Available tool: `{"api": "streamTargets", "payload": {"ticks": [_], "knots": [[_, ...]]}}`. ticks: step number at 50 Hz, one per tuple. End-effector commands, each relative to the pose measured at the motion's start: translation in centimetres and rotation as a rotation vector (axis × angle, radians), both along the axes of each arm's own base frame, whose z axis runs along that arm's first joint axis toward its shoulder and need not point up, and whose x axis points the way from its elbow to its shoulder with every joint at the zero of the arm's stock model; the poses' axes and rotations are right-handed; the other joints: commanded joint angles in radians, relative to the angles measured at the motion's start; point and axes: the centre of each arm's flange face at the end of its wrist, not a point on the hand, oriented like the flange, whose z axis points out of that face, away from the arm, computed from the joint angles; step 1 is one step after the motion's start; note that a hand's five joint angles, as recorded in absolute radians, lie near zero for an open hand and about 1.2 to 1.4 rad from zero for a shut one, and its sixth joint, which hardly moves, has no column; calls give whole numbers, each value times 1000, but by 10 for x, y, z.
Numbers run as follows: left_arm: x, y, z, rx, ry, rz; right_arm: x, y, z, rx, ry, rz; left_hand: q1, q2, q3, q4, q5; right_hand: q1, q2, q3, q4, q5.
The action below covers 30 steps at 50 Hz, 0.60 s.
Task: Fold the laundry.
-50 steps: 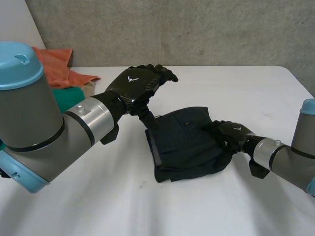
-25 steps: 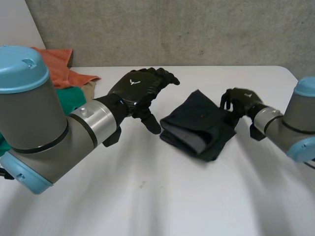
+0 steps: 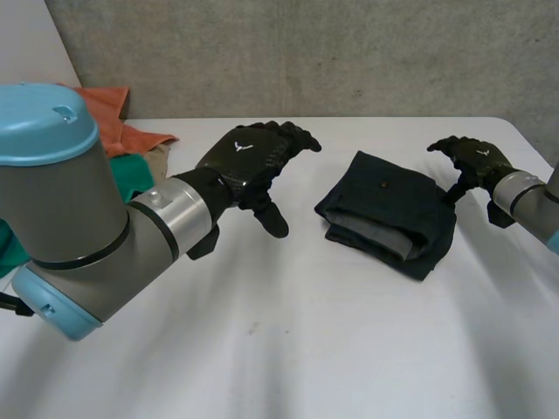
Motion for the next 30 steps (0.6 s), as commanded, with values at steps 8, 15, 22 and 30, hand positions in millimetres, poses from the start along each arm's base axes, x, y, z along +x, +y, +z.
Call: {"api": "streamTargets", "payload": {"ticks": [8, 15, 22, 30], "knots": [[-4, -1, -14, 31, -19, -7, -2, 4, -1, 19, 34, 126, -61, -10, -16, -10, 4, -28, -48, -38, -60, -110], [-4, -1, -21, 48, -30, -9, 4, 7, -6, 21, 47, 141, -61, -10, -16, -10, 4, -28, -48, -38, -60, -110], [-5, -1, -25, 58, -37, -9, 7, 6, -19, 38, 45, 157, -61, -10, -16, -10, 4, -28, -48, -38, -60, -110], [-5, -2, -29, 66, -44, -8, 20, 9, -23, 42, 38, 202, -61, -10, -16, -10, 4, 306, 287, 296, 274, 224]]}}
